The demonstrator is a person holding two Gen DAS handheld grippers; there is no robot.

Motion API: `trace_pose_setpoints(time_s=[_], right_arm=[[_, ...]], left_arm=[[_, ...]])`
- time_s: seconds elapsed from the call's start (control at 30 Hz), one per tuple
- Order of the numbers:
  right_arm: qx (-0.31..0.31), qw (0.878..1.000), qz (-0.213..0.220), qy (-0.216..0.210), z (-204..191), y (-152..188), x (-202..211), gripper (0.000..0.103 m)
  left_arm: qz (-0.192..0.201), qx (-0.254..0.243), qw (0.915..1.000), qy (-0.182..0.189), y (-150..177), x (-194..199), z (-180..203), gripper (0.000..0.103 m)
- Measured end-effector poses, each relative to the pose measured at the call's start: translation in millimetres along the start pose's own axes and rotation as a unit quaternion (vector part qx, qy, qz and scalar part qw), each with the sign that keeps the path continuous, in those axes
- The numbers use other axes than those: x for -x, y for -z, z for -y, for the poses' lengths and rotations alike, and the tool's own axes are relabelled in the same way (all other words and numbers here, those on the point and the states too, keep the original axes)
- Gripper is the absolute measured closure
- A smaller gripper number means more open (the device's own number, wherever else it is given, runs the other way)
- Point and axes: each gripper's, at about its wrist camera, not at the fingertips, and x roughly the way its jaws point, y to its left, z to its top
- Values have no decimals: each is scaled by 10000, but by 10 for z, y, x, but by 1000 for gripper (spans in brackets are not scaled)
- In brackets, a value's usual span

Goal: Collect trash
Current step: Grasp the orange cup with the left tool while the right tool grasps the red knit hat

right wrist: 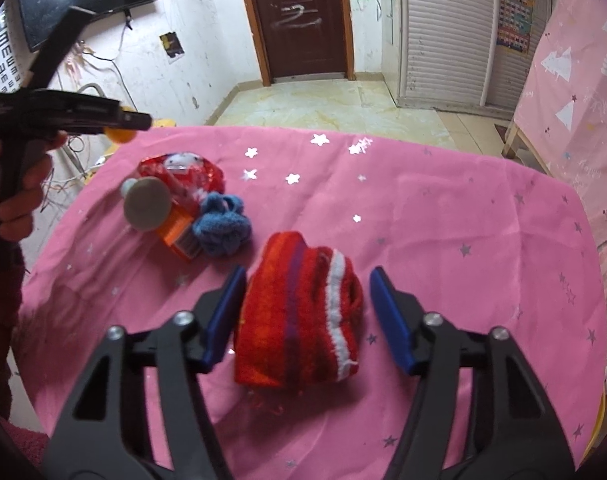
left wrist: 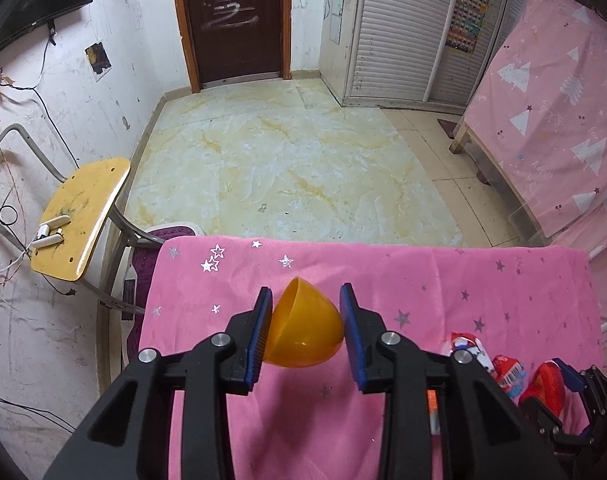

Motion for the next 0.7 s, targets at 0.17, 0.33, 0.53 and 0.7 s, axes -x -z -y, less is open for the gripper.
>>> trace_pose_setpoints(time_s=[0.17, 0.33, 0.53, 0.7], right_arm=[[-41, 10000, 32, -43, 17, 24, 26, 68], [-119, 9994, 303, -130, 64, 43, 219, 69], [-164, 9984, 535, -112, 178, 90, 469, 69], [-262, 9973, 682, -69, 296, 144, 631, 69]], left_arm=[[86, -6, 10000, 3, 53, 162, 70, 76], [231, -105, 9997, -22, 99, 377, 159, 76], [428, -278, 9987, -17, 149, 651, 404, 76], [515, -434, 9977, -11, 209, 811, 662, 76]])
